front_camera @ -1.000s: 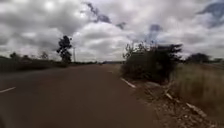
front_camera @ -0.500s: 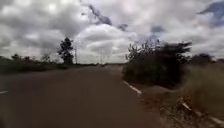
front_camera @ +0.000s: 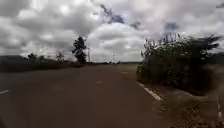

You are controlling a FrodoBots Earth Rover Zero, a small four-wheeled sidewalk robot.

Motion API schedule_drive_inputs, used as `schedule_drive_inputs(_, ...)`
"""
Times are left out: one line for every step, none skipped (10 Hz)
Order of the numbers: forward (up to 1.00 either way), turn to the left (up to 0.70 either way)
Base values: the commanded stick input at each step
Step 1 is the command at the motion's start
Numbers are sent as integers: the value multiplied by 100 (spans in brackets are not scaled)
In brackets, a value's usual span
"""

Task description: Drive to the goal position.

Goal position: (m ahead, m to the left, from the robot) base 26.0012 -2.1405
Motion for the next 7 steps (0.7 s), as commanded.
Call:
schedule_drive_inputs(85, 1)
schedule_drive_inputs(85, 0)
schedule_drive_inputs(85, 0)
schedule_drive_inputs(85, 0)
schedule_drive_inputs(85, 0)
schedule_drive_inputs(85, 0)
schedule_drive_inputs(85, 0)
